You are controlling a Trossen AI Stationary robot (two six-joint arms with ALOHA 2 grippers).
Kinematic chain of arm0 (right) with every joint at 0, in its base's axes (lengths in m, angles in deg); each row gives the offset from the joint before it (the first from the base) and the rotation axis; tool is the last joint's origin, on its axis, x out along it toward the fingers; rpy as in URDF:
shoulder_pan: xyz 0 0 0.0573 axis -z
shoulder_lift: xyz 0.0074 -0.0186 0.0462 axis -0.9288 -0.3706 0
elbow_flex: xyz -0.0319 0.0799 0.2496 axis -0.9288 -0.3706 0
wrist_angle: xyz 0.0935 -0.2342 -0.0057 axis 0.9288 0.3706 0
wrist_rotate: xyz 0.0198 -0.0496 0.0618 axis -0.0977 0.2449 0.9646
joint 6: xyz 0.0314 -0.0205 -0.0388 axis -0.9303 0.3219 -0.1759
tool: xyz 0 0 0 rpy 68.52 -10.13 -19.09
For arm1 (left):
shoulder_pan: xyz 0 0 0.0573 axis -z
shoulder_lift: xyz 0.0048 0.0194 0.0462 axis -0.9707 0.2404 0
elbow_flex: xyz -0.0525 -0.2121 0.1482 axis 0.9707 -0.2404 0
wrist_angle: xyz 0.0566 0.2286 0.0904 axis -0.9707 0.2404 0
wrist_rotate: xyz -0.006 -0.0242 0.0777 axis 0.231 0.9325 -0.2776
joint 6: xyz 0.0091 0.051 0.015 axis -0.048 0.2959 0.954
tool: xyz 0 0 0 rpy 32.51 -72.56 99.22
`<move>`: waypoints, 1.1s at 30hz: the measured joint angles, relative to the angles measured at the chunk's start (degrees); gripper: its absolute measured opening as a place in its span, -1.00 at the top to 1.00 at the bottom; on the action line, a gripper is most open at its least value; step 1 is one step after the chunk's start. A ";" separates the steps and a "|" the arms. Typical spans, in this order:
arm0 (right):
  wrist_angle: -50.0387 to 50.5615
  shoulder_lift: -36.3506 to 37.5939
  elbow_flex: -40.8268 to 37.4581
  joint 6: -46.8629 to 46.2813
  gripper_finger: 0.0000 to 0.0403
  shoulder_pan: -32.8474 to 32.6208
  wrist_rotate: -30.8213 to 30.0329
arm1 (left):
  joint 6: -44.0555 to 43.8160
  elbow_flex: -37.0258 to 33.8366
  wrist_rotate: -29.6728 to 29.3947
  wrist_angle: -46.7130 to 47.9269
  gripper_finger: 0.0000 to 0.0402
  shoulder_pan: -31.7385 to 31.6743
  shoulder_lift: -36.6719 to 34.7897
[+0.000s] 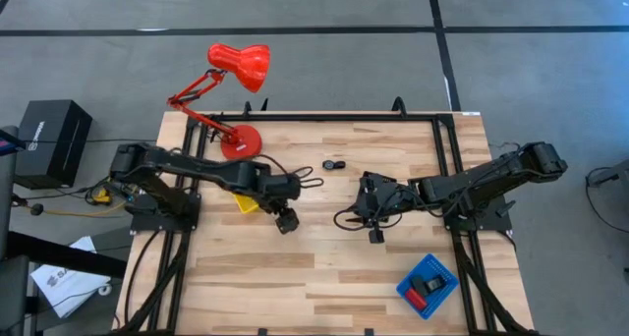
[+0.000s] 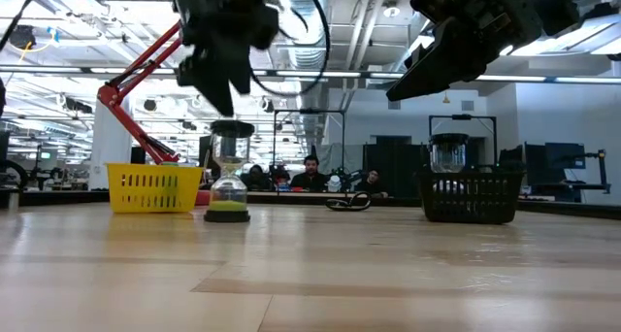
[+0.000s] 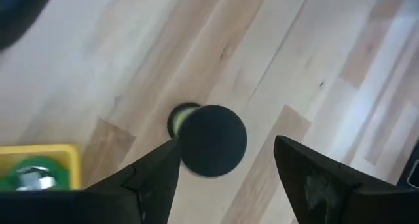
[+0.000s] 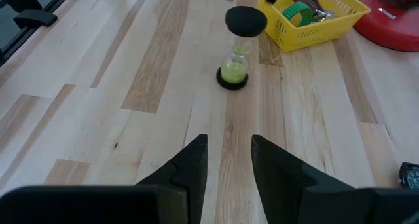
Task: Pick & Place Office items
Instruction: Put the green hourglass into the black bin
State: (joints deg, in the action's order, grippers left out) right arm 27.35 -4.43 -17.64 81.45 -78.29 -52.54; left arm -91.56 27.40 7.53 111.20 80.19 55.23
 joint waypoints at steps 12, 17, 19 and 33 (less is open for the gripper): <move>-18.19 -8.21 -0.04 0.50 0.27 0.45 -0.36 | 5.41 -0.22 -18.47 -0.08 -0.20 2.34 -15.83; -31.23 -16.23 0.00 -0.39 0.02 0.42 -0.24 | 9.86 -0.34 -22.20 0.31 -0.20 4.41 -19.23; -33.40 -19.22 1.03 -0.42 -0.09 0.47 -0.22 | 11.85 -1.28 -24.47 -0.21 -0.20 5.40 -20.27; -28.75 -35.66 19.12 -5.53 -0.32 2.29 -4.92 | 9.30 -21.76 -37.07 -12.31 -0.20 11.99 -29.47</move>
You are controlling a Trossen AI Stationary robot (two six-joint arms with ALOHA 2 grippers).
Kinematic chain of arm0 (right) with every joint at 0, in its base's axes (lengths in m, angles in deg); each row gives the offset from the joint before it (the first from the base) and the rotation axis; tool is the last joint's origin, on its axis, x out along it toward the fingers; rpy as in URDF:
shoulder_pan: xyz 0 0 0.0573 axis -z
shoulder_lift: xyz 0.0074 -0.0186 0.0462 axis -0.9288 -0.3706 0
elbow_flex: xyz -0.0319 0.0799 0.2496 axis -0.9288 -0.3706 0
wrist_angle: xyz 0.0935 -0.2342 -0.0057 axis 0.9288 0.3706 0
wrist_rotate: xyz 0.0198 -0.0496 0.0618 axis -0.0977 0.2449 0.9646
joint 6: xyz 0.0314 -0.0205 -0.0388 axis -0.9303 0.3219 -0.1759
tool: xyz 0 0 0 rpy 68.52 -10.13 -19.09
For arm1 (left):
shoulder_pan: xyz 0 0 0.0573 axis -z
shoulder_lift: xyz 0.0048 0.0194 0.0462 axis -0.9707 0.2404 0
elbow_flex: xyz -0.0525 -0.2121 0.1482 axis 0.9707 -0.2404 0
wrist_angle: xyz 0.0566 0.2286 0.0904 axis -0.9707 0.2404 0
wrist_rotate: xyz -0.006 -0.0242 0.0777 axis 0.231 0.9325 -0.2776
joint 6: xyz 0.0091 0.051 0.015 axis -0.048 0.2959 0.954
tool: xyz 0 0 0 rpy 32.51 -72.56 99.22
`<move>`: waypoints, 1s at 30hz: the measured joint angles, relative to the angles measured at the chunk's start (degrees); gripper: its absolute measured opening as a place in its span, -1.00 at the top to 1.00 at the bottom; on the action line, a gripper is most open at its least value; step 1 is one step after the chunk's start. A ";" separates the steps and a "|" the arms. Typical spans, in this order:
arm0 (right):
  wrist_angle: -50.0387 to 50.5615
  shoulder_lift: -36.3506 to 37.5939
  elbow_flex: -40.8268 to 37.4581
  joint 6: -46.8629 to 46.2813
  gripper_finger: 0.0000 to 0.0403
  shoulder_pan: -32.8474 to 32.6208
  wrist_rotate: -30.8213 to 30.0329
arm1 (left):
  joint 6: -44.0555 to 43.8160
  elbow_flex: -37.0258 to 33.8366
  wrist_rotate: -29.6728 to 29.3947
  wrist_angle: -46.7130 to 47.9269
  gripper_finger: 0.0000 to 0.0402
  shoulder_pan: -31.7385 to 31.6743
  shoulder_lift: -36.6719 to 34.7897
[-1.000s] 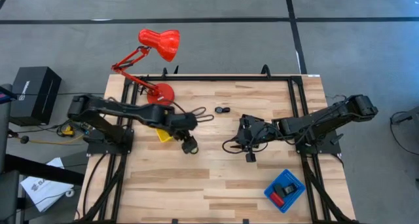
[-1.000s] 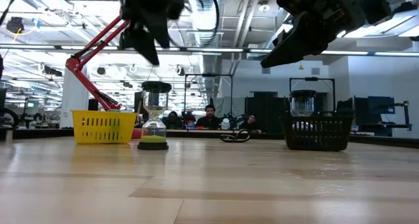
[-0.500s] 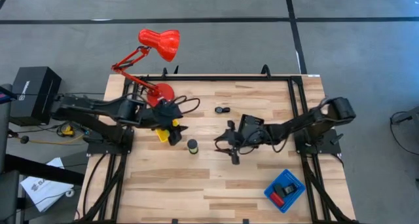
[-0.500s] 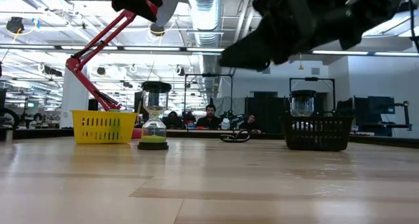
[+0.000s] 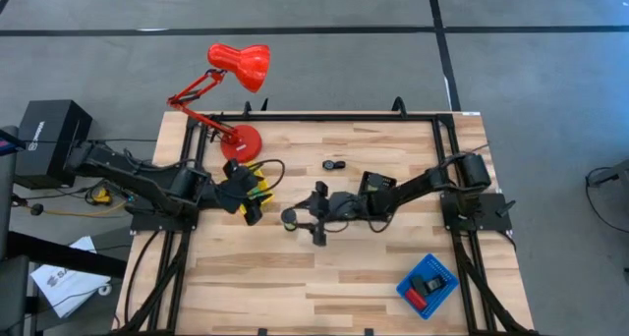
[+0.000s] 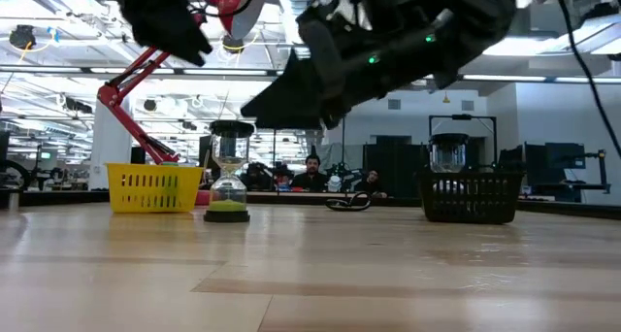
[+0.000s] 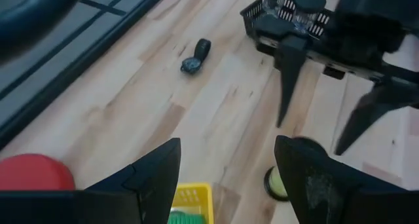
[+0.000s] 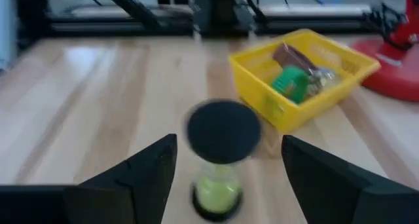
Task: Pick & Place Office items
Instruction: Put the green hourglass into the black bin
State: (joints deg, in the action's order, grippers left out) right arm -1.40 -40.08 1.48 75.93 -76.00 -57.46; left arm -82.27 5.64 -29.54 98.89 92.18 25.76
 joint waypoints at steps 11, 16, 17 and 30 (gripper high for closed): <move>4.63 -1.41 5.98 -0.66 -0.32 1.99 3.14 | 0.19 -7.98 -0.82 -7.28 -0.20 1.34 -7.55; 4.14 -1.24 6.51 -0.63 -0.32 1.78 3.30 | 0.30 -8.21 -0.78 -7.67 -0.20 1.73 -8.39; 4.34 -1.24 6.50 -0.61 -0.32 1.86 3.30 | 0.30 -8.25 -0.80 -7.73 -0.20 1.76 -8.47; 4.53 -1.09 6.75 4.55 -0.32 2.18 1.92 | 0.32 -8.21 -0.84 -8.73 -0.20 1.89 -8.14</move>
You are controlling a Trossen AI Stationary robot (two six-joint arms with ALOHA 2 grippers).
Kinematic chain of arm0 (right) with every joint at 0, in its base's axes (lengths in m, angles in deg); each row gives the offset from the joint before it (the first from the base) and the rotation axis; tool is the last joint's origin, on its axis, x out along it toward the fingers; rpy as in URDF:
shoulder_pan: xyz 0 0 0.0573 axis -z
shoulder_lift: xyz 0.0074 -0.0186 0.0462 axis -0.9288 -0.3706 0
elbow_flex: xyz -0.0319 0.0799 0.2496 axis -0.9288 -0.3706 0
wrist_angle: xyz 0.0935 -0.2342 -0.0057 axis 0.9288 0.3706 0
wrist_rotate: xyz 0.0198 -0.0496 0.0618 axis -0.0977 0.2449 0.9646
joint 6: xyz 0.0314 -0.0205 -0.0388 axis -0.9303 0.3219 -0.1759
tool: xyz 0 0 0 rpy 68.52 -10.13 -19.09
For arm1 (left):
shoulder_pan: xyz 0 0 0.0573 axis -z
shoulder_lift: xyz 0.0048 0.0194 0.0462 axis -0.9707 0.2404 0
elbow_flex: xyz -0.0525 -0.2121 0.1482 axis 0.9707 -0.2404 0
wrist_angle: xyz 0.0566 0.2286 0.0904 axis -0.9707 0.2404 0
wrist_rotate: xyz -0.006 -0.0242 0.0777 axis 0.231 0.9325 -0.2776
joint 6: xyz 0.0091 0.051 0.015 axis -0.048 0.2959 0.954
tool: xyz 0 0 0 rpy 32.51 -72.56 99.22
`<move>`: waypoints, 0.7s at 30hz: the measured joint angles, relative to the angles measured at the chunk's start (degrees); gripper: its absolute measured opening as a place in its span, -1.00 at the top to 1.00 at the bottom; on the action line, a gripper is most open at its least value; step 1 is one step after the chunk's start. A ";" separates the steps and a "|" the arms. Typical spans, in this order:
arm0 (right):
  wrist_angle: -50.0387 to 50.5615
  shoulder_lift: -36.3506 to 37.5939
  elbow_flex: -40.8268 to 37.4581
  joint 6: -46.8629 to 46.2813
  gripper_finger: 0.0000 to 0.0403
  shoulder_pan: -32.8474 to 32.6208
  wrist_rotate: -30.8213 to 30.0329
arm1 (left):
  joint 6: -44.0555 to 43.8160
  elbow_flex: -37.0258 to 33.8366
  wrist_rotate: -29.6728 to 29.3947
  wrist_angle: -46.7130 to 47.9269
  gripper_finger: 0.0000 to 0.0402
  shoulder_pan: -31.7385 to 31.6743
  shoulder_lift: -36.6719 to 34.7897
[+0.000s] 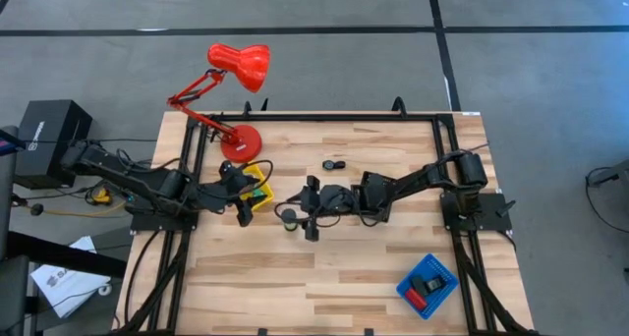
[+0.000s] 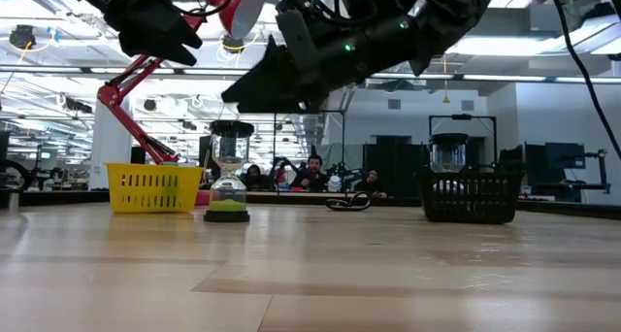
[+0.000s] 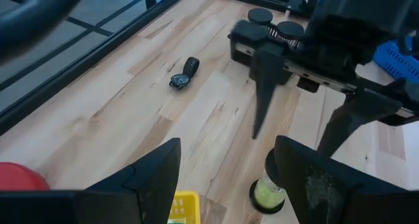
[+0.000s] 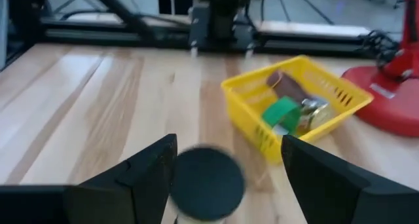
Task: Pick & Place Office items
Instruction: Put the green hourglass into the black bin
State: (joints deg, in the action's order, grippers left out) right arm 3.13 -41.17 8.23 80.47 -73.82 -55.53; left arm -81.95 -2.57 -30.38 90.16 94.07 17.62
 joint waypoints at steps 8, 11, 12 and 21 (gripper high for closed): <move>0.48 -0.77 2.96 0.89 -0.32 0.50 4.73 | 0.00 0.00 -0.01 -0.02 -0.20 0.00 0.00; 0.30 -0.81 3.11 2.26 -0.32 0.34 4.79 | 0.00 0.00 0.02 -0.06 -0.20 0.00 0.00; 0.35 -0.81 3.11 2.47 -0.32 0.34 4.81 | 0.00 0.00 -0.01 -0.06 -0.20 0.00 0.00; 3.91 -0.79 3.11 2.54 -0.32 0.36 4.52 | 0.02 0.00 0.02 -0.54 -0.20 0.00 0.02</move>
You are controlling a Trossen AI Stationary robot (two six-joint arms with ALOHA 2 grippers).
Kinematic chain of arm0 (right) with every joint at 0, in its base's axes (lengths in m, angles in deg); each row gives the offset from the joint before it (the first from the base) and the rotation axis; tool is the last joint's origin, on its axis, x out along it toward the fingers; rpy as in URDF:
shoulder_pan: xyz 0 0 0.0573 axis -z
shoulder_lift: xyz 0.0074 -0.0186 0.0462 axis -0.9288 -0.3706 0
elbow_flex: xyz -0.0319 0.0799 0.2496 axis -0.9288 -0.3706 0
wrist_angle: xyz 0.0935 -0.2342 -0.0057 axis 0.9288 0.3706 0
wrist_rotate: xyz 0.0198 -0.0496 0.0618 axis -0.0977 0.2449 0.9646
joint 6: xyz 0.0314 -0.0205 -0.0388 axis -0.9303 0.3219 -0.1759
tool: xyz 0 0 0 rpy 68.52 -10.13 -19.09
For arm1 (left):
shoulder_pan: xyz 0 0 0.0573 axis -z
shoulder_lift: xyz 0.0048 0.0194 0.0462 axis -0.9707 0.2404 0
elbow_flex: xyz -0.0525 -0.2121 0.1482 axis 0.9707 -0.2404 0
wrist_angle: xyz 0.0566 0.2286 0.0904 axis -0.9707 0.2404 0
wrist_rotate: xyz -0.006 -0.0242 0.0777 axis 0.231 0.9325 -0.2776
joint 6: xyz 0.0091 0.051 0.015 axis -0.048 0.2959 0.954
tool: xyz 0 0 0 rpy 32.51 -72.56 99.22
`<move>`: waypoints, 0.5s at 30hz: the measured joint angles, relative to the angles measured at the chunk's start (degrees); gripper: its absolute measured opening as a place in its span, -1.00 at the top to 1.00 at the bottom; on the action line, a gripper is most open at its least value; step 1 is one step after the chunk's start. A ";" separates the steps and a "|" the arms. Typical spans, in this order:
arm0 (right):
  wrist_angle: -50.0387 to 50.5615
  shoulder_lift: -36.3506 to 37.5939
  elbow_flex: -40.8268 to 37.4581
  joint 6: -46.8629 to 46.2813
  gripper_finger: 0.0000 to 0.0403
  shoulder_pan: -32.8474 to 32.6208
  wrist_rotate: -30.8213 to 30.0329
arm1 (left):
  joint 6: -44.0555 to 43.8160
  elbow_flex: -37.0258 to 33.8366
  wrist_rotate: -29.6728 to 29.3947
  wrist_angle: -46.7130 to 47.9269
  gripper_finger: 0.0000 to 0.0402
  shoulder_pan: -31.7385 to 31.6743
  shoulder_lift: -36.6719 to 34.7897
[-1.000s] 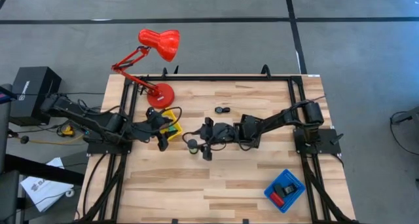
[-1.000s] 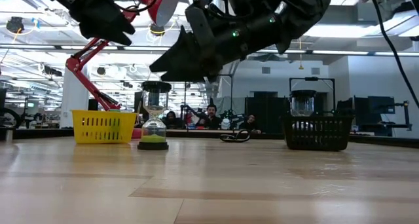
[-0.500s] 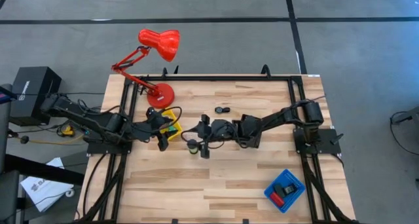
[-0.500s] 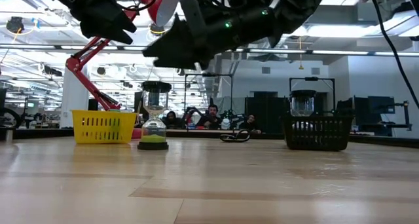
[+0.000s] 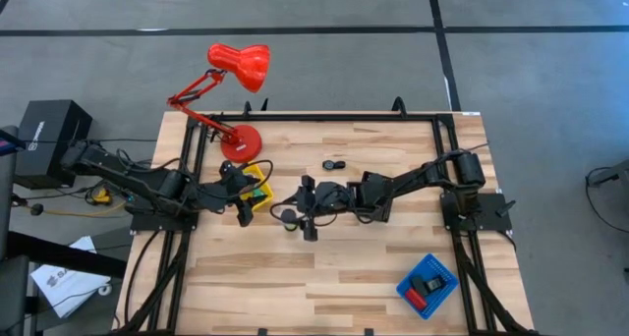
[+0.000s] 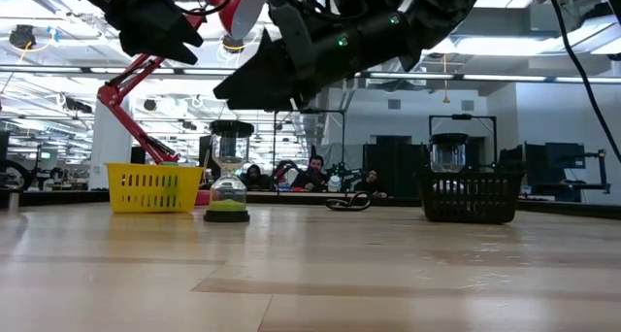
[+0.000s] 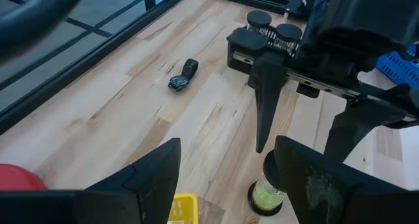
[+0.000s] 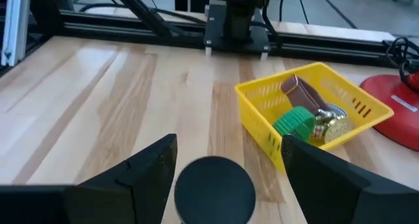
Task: Pick & Place Office items
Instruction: Put the green hourglass into the black bin
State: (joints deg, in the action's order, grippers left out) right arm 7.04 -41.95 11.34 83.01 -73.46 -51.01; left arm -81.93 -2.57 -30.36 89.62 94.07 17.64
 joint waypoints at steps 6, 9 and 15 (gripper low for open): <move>1.10 -0.80 0.10 -0.71 -0.32 0.04 -0.03 | -0.02 0.00 0.00 -0.08 -0.20 0.00 0.00; 1.63 -1.12 -0.05 -2.31 -0.32 0.02 0.07 | -0.02 0.00 0.00 -0.30 -0.20 0.00 0.00; 1.61 -2.82 0.00 -2.99 -0.32 0.09 -0.17 | 0.03 0.00 0.00 -0.46 -0.20 0.00 0.00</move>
State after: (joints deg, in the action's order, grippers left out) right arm 8.66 -44.77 11.34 80.01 -73.37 -51.18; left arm -81.90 -2.57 -30.36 89.16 94.07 17.64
